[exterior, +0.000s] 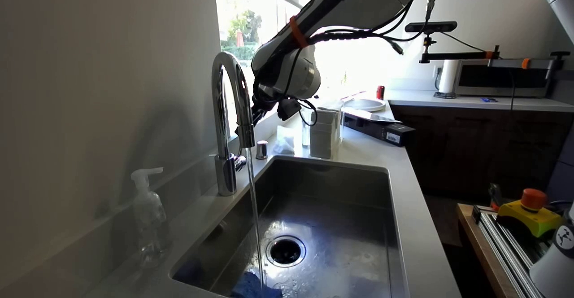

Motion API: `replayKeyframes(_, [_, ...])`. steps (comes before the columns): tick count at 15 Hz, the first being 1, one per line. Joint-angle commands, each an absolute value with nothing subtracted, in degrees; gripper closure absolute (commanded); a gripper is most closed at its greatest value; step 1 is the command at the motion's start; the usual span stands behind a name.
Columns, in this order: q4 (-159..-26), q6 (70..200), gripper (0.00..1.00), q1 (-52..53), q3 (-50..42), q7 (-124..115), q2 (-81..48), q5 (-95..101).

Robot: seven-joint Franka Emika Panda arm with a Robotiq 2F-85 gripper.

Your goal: Open the tap

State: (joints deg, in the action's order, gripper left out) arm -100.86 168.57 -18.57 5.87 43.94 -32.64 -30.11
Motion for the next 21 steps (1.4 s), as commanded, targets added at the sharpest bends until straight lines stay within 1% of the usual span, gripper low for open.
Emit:
replayKeyframes(1, [-101.9,168.4,0.00,-19.6,7.3,45.1,-31.2,-30.9])
replayKeyframes(4, [-103.1,167.5,0.00,-19.5,7.6,44.9,-29.6,-30.6])
replayKeyframes(9, [-106.2,164.3,0.00,-18.3,4.8,44.0,-25.7,-27.7])
replayKeyframes(11, [-107.5,161.3,0.00,-19.9,5.9,46.7,-23.7,-27.5])
replayKeyframes(15, [-109.7,150.9,0.00,-22.7,6.6,51.8,-19.2,-26.2])
replayKeyframes(18, [-111.8,144.6,0.00,-21.2,3.5,53.4,-15.8,-23.2])
replayKeyframes(21, [-113.9,140.1,0.00,-20.9,2.4,58.9,-12.9,-22.3])
